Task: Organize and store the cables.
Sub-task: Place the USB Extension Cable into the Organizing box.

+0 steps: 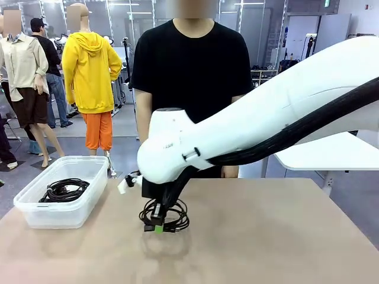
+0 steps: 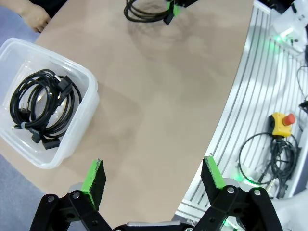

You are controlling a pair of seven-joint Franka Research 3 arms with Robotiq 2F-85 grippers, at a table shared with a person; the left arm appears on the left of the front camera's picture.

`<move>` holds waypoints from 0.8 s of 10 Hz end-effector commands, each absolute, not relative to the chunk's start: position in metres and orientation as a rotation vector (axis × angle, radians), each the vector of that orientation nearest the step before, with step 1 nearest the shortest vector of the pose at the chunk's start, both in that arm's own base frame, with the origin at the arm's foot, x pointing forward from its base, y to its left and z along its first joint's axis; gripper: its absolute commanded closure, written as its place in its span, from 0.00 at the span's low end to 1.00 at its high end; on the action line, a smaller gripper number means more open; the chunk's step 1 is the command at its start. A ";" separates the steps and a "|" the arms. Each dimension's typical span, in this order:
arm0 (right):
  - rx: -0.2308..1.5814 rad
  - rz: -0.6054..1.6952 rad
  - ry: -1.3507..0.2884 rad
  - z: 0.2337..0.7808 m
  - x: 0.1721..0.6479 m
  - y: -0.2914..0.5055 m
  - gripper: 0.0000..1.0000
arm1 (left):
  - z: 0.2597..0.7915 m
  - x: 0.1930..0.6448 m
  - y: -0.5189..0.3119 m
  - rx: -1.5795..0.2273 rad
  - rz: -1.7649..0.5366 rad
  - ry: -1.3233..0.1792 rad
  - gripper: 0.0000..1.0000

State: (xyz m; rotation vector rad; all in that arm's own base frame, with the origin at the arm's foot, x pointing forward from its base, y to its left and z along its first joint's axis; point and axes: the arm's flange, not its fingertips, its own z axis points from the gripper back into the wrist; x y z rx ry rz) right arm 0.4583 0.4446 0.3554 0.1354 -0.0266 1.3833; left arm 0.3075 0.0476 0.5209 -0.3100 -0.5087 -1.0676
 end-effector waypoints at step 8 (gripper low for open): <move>0.191 1.326 -0.033 0.344 0.458 0.437 0.00 | 0.521 0.307 0.048 -0.310 -1.067 -0.509 0.00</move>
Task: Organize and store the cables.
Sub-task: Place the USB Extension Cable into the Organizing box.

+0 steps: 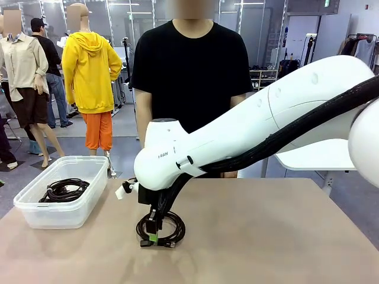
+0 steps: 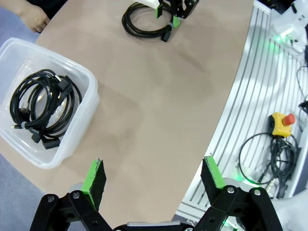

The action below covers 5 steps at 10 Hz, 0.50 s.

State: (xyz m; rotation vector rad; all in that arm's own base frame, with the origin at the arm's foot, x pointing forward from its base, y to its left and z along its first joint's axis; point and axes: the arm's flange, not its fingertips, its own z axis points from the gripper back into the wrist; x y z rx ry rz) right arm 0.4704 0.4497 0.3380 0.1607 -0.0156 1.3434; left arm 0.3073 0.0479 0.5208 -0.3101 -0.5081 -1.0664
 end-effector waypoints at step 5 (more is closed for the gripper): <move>0.354 1.307 -0.197 0.432 0.438 0.274 0.00 | 0.536 0.355 -0.033 -0.295 -1.244 -0.391 0.00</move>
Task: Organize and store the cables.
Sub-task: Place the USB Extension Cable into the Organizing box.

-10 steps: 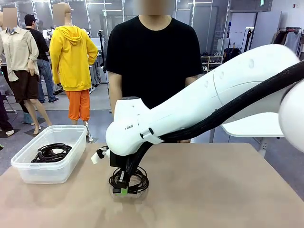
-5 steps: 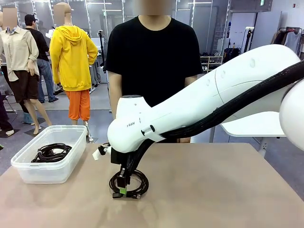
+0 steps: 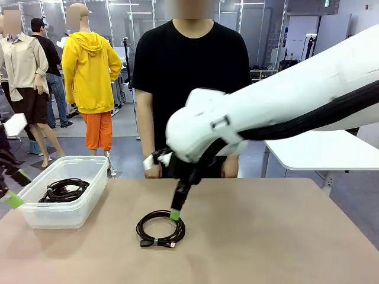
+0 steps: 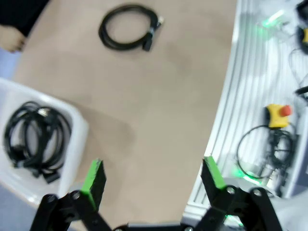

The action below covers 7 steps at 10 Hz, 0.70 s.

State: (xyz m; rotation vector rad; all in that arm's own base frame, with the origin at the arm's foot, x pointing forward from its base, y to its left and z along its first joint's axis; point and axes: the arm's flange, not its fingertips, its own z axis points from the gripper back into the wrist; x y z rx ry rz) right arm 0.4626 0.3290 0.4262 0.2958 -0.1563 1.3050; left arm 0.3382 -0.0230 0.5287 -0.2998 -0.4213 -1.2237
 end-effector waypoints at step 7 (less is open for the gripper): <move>0.536 1.248 -0.654 0.453 0.352 -0.018 0.00 | 0.513 0.398 -0.185 -0.297 -1.300 -0.233 0.00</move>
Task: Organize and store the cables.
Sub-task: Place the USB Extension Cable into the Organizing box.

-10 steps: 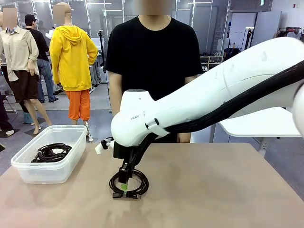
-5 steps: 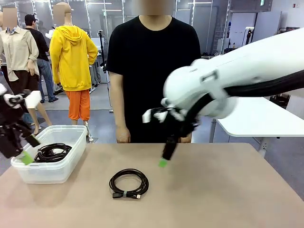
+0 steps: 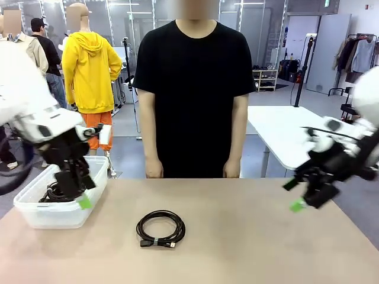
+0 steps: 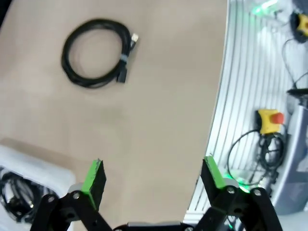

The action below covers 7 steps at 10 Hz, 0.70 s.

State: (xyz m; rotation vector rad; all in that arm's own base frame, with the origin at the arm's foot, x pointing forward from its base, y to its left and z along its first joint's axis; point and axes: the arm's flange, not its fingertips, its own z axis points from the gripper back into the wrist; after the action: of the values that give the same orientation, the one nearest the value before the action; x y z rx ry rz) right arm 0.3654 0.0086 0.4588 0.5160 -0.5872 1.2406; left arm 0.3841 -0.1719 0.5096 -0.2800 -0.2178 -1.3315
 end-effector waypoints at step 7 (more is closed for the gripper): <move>0.744 1.047 -0.901 0.412 0.278 -0.183 0.00 | 0.449 0.454 -0.308 -0.157 -1.446 -0.028 0.00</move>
State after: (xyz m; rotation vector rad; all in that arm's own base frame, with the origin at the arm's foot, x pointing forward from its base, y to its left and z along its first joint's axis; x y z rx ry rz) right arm 0.2735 -0.1747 0.4160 0.7002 -0.8874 1.0350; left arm 0.4357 -0.2960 0.4500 -0.1890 -0.0613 -1.4583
